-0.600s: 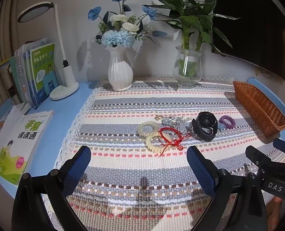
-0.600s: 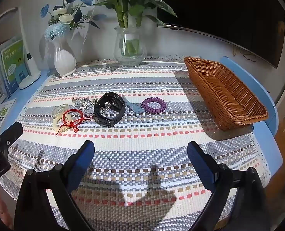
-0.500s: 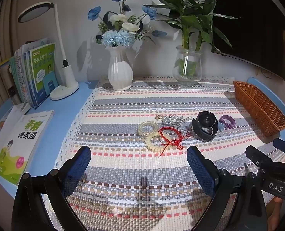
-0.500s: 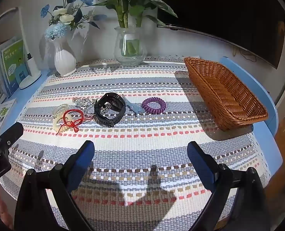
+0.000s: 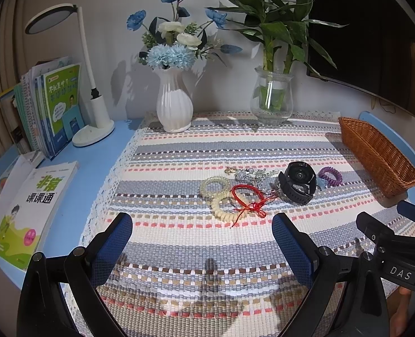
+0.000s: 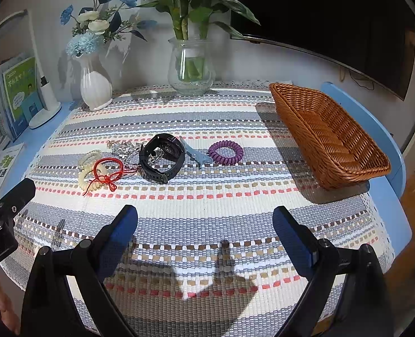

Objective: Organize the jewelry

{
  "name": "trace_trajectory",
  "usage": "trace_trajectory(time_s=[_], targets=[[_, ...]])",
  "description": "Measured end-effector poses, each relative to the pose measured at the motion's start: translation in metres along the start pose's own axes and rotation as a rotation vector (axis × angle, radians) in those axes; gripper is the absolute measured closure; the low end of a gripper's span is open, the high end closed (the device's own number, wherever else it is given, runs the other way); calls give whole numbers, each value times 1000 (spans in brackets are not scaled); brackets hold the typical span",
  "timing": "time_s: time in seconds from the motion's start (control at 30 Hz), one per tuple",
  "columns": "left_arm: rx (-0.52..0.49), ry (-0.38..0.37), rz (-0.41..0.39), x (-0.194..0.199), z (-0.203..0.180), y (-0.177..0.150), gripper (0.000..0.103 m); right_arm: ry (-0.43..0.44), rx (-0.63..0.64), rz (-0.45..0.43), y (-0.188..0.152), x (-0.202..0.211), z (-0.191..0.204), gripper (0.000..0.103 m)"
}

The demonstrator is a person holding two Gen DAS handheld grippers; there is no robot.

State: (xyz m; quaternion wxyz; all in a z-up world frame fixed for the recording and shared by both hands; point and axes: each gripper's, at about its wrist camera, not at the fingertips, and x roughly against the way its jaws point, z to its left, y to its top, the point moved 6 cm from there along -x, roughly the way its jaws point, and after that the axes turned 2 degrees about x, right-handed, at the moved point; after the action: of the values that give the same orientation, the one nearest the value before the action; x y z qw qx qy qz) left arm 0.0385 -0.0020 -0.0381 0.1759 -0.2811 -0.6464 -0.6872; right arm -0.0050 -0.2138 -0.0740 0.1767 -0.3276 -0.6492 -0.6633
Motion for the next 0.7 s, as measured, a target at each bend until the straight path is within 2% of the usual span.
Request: trace_trajectory(time_s=[0.7], targets=[[-16, -33, -23, 5, -6, -1, 4, 12, 3, 27, -3, -3, -1, 6]])
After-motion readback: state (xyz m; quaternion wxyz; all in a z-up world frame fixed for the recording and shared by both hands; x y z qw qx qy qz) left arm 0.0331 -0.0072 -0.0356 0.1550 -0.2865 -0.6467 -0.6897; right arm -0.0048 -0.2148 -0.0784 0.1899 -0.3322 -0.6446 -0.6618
